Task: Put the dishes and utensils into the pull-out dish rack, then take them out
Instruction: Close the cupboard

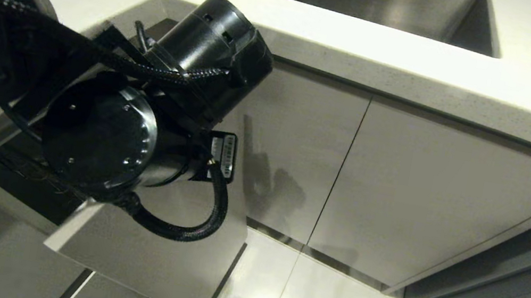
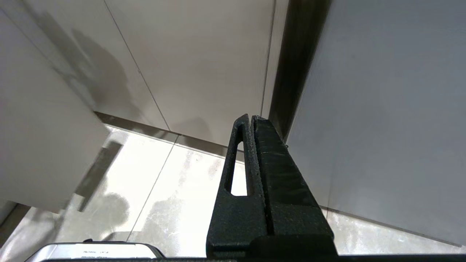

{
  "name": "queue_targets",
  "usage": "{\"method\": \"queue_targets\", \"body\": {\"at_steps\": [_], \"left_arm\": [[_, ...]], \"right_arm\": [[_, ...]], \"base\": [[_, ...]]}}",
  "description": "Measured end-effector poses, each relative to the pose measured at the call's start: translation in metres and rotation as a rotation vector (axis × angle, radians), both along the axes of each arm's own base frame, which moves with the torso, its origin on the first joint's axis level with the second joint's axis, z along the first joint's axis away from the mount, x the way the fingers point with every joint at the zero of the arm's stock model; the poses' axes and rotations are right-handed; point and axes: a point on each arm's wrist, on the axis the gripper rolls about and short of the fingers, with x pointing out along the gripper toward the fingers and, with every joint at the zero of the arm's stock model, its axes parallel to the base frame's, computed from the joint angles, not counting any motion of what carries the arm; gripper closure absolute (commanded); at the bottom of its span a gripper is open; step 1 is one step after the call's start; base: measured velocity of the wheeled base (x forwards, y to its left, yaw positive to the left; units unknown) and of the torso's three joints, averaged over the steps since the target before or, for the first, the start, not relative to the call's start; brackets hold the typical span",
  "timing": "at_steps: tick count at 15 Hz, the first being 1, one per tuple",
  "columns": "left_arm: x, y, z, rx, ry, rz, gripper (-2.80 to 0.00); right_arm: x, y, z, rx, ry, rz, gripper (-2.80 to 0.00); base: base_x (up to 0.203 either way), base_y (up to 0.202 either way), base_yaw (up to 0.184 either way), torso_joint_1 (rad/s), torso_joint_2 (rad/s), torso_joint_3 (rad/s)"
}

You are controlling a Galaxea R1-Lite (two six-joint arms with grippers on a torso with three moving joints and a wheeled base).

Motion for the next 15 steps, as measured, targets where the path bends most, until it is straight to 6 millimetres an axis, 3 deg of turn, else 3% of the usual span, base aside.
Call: {"method": "queue_targets", "body": {"at_steps": [7,15], "left_arm": [[0.033,0.047,0.003,0.113,-0.026,0.205,0.0],[0.034,0.09,0.024,0.138,-0.077,0.337,0.0]], "right_arm": [[0.0,0.0,0.0,0.0,0.0,0.0,0.0],[0.0,0.0,0.0,0.0,0.0,0.0,0.0]], "base": [[0.0,0.0,0.0,0.0,0.0,0.0],[0.0,0.0,0.0,0.0,0.0,0.0]]}}
